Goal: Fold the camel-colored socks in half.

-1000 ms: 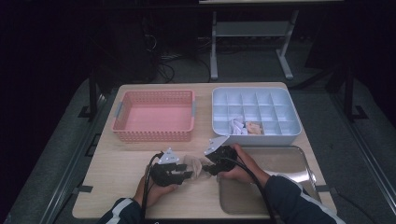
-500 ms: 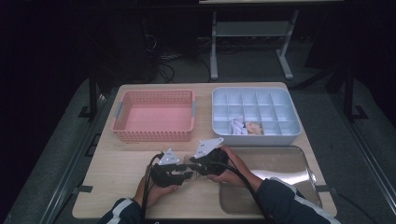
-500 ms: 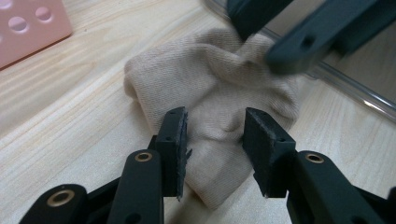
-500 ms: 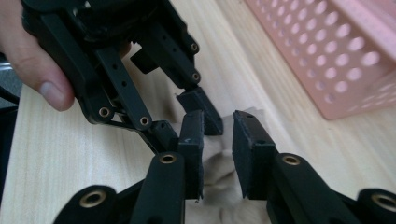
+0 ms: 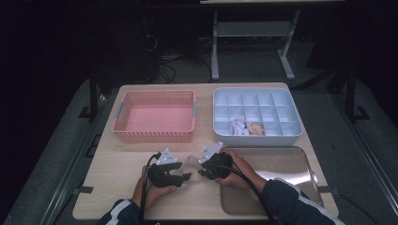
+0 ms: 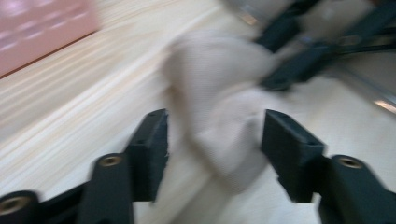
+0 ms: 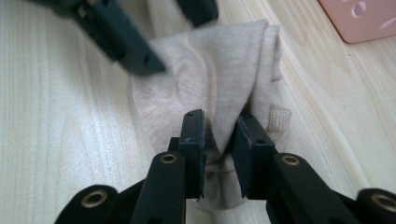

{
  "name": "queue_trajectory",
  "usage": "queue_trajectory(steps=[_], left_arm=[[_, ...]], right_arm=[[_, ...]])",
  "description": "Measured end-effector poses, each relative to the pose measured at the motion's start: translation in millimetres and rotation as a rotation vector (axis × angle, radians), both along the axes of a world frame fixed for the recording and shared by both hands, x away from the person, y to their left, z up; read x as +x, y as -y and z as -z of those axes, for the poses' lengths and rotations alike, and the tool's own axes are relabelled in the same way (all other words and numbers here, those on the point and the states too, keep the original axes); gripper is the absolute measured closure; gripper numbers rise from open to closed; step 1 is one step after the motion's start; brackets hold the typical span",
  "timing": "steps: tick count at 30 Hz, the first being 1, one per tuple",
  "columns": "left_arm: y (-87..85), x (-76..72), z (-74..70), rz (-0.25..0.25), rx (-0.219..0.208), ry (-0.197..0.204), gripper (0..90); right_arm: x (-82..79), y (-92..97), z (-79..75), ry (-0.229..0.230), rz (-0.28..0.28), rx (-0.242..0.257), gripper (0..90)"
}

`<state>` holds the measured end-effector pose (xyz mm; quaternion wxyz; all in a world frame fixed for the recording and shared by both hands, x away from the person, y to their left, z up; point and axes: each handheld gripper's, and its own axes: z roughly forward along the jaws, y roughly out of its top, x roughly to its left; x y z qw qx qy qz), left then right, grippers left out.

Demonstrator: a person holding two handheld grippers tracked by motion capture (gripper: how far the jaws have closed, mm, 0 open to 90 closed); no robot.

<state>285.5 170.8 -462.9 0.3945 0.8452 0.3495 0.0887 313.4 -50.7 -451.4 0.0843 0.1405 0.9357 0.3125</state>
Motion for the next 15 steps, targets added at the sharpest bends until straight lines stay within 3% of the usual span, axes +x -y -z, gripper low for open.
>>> queue_trajectory(steps=[2, 4, 6, 7, 8, 11, 13, 15], left_arm=[[-6.5, 3.9, 3.6, -0.023, -0.018, -0.028, 36.3], [-6.8, 5.0, 4.8, -0.023, -0.018, -0.034, 34.3], [-4.6, 4.0, 3.5, -0.014, -0.004, -0.021, 34.9], [-3.2, 3.2, 2.5, -0.012, -0.008, -0.016, 34.9], [-2.7, 3.0, 2.1, -0.006, -0.009, -0.016, 34.9], [-1.6, 4.0, 4.4, -0.002, 0.004, -0.028, 35.0], [-1.4, 4.5, 6.0, -0.006, -0.008, -0.034, 35.0], [-1.0, 5.1, 6.0, -0.001, 0.002, -0.028, 34.8]], right_arm=[[1.0, 0.6, 0.8, -0.014, 0.006, 0.016, 71.5], [1.3, 1.0, -1.0, 0.004, 0.004, 0.014, 63.8], [-0.3, 2.7, -6.2, 0.02, -0.003, 0.039, 61.8], [-1.2, 4.5, -10.6, 0.035, 0.014, 0.062, 63.3], [-1.6, 7.3, -15.9, 0.078, 0.032, 0.081, 66.5], [-4.4, 15.0, -30.7, 0.125, 0.056, 0.148, 76.1], [-7.5, 15.8, -36.3, 0.118, 0.04, 0.189, 79.7], [-11.8, 10.5, -35.0, 0.111, 0.006, 0.177, 80.2]])
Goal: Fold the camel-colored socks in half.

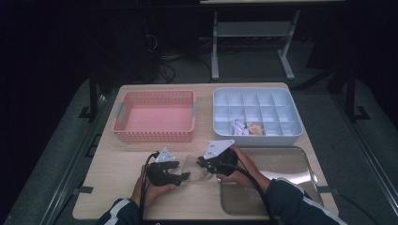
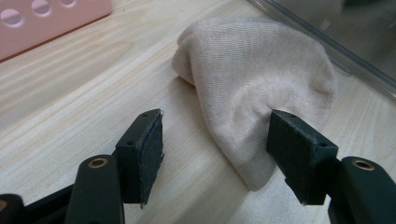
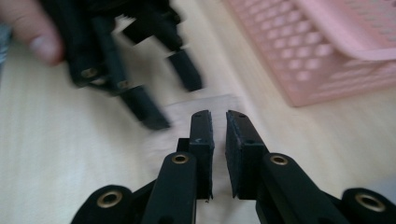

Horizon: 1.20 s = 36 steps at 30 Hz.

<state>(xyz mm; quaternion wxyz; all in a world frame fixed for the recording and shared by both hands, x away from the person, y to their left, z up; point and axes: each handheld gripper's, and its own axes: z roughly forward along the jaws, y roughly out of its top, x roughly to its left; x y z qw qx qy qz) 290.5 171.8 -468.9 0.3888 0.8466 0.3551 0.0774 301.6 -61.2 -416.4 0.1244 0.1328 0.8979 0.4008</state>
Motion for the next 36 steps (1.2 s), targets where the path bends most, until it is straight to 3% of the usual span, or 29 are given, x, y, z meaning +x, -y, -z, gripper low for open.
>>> queue_trajectory(steps=[4, 8, 11, 12, 15, 17, 20, 23, 28, 36], left_arm=[[0.6, -0.7, 0.5, 0.01, 0.012, 0.018, 34.8], [0.4, -1.1, 0.4, 0.008, 0.015, 0.017, 35.4], [-0.2, -1.2, -0.1, 0.005, 0.013, 0.009, 35.5], [-0.6, -0.9, -0.4, 0.006, 0.013, 0.006, 35.5], [-1.0, -0.4, -0.4, 0.0, -0.031, -0.031, 39.7], [1.5, -0.1, 0.5, 0.022, -0.075, -0.064, 48.8], [7.0, 0.0, 1.6, 0.037, -0.105, -0.096, 60.5], [5.2, -0.5, -0.5, 0.027, -0.128, -0.086, 70.1], [3.0, -2.4, -8.0, 0.038, -0.188, -0.062, 77.4], [10.0, -6.2, -14.0, 0.043, -0.219, -0.007, 78.7]], right_arm=[[-1.9, -14.1, 17.6, -0.01, -0.036, -0.097, 78.6], [6.0, -14.0, 34.2, -0.046, -0.01, -0.17, 78.1], [8.6, -12.0, 36.3, -0.069, -0.002, -0.16, 78.2], [8.5, -12.5, 36.6, -0.051, -0.004, -0.169, 78.2], [7.2, -13.6, 37.4, -0.05, 0.002, -0.165, 78.3], [6.7, -14.3, 37.1, -0.051, 0.001, -0.166, 78.2], [7.8, -15.0, 36.7, -0.054, -0.006, -0.177, 78.5], [8.9, -16.2, 36.5, -0.052, -0.018, -0.187, 78.8], [13.1, -19.6, 35.2, -0.074, -0.022, -0.195, 78.7], [14.3, -25.3, 35.9, -0.074, -0.027, -0.193, 78.6]])
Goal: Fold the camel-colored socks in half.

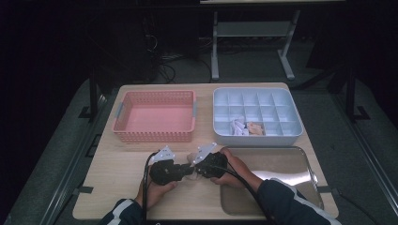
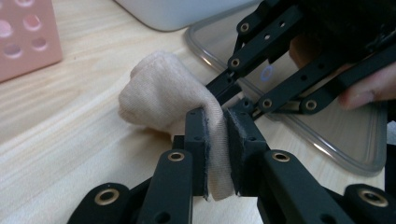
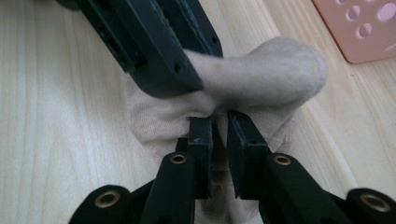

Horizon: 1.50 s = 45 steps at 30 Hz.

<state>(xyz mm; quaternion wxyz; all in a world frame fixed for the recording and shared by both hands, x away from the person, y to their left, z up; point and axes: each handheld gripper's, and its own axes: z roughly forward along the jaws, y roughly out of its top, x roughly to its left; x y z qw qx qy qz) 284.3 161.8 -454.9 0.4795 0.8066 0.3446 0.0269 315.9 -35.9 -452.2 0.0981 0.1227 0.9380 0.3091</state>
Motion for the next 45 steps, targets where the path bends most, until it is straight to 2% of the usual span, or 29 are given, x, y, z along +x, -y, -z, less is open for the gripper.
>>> queue_trajectory(steps=[3, 5, 6, 7, 8, 10, 12, 15, 16, 17, 20, 24, 28, 30, 33, 35, 38, 41, 42, 43, 44, 45], left_arm=[[0.8, 0.4, -0.5, 0.001, 0.015, 0.015, 79.8], [-2.0, 0.8, -1.1, 0.001, 0.027, 0.014, 81.2], [-4.0, 0.7, -1.5, -0.001, 0.027, 0.011, 81.6], [-5.7, 0.6, -1.7, 0.003, 0.032, 0.011, 81.7], [-6.7, 0.3, -2.1, 0.002, 0.036, 0.014, 81.7], [-8.4, 0.2, -2.6, -0.008, 0.045, 0.015, 81.8], [-9.2, 0.3, -2.9, -0.012, 0.04, 0.011, 81.6], [-8.7, 0.5, -3.2, -0.012, 0.044, 0.014, 81.3], [-8.0, 0.8, -3.2, -0.007, 0.052, 0.02, 81.2], [-6.5, 0.4, -3.3, -0.006, 0.054, 0.019, 81.1], [-2.5, 1.1, -4.2, 0.006, 0.069, 0.037, 79.9], [6.5, 0.7, -5.5, 0.014, 0.071, 0.056, 78.2], [19.1, -2.0, -5.2, 0.031, 0.121, 0.095, 77.7], [24.3, -4.5, -4.8, 0.043, 0.164, 0.129, 77.9], [27.6, -5.1, -2.1, 0.051, 0.172, 0.127, 77.7], [28.4, -5.0, -0.1, 0.053, 0.169, 0.118, 77.5], [30.0, -5.1, 1.4, 0.049, 0.179, 0.122, 77.3], [31.6, -5.9, 0.9, 0.049, 0.201, 0.134, 78.6], [30.9, -6.3, -1.0, 0.056, 0.218, 0.147, 79.6], [30.5, -6.7, -1.9, 0.054, 0.21, 0.143, 79.9], [28.6, -5.1, -2.2, 0.065, 0.224, 0.141, 80.1], [29.0, -4.5, -0.8, 0.061, 0.209, 0.132, 80.1]], right_arm=[[-1.5, 0.6, 2.5, 0.007, 0.017, 0.037, 77.6], [-0.3, 3.9, 2.2, -0.008, 0.015, 0.059, 70.9], [0.8, 6.3, 0.6, -0.009, 0.012, 0.065, 64.1], [1.3, 8.5, -1.1, -0.025, 0.026, 0.085, 63.4], [2.9, 11.7, -3.4, -0.03, 0.024, 0.086, 66.7], [3.1, 17.2, -9.5, -0.027, 0.032, 0.087, 66.8], [1.3, 23.9, -14.1, -0.03, 0.032, 0.102, 72.9], [0.6, 28.1, -12.3, -0.035, 0.029, 0.073, 75.3], [0.3, 27.5, -9.9, -0.05, 0.037, 0.062, 75.8], [1.5, 26.4, -5.9, -0.043, 0.031, 0.038, 75.9], [2.5, 23.5, 0.1, -0.041, 0.03, 0.028, 76.4], [2.2, 22.4, 1.3, -0.051, 0.045, 0.038, 77.7], [2.3, 20.7, 2.1, -0.048, 0.05, 0.041, 78.0], [2.2, 20.4, 2.8, -0.052, 0.052, 0.051, 78.0], [3.5, 22.1, 4.1, -0.055, 0.056, 0.068, 74.7], [3.4, 22.2, 4.0, -0.04, 0.034, 0.059, 74.1], [2.2, 21.3, 4.3, -0.019, 0.031, 0.051, 72.4], [5.3, 25.4, 1.4, -0.029, 0.031, 0.044, 62.7], [6.1, 28.8, -2.8, -0.035, 0.019, 0.056, 63.4], [4.6, 32.9, -9.4, -0.046, 0.022, 0.076, 64.3], [3.9, 36.8, -16.7, -0.041, 0.026, 0.105, 65.1], [3.9, 39.9, -23.1, -0.031, 0.034, 0.135, 65.4]])
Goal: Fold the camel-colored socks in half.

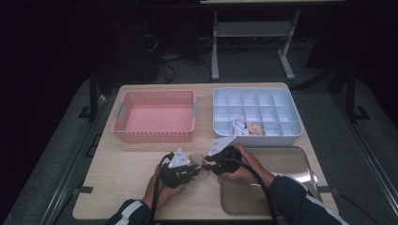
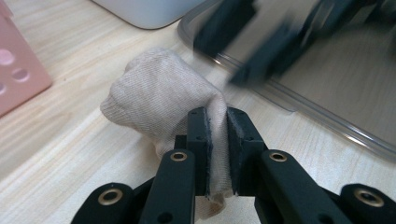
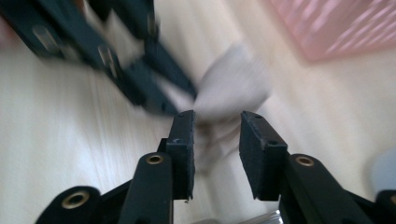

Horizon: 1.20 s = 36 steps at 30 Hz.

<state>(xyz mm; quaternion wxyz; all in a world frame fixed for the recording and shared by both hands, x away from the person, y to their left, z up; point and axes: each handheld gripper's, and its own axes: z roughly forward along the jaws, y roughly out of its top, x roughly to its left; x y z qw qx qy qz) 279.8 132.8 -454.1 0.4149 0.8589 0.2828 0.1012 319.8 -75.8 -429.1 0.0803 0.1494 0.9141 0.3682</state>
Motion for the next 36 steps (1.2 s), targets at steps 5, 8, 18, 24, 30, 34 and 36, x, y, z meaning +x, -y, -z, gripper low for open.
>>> queue_trajectory(steps=[5, 8, 18, 24, 30, 34, 36], left_arm=[[5.7, -1.4, 2.0, 0.006, 0.002, 0.009, 79.9], [8.0, -3.0, 2.0, 0.019, 0.023, 0.026, 79.4], [8.2, -8.3, 1.0, 0.044, 0.025, 0.032, 67.1], [-21.1, -15.2, -16.3, 0.026, -0.081, 0.015, 64.3], [-14.9, -10.9, -14.8, 0.055, -0.09, 0.019, 69.1], [0.2, -13.6, -1.9, 0.111, -0.015, 0.012, 69.9], [3.0, -14.2, 1.2, 0.129, 0.026, 0.033, 71.9]], right_arm=[[1.0, -3.1, -11.1, 0.02, 0.048, 0.092, 63.4], [6.1, -7.8, -3.8, -0.005, 0.087, 0.092, 63.0], [20.5, -8.2, 20.5, -0.062, 0.109, 0.033, 68.1], [19.9, -6.7, 23.1, -0.057, 0.114, 0.015, 68.7], [15.8, -8.9, 22.3, -0.035, 0.112, -0.001, 68.8], [14.8, -9.4, 23.5, -0.021, 0.108, -0.014, 68.9], [14.1, -9.2, 24.0, -0.02, 0.107, -0.015, 68.8]])
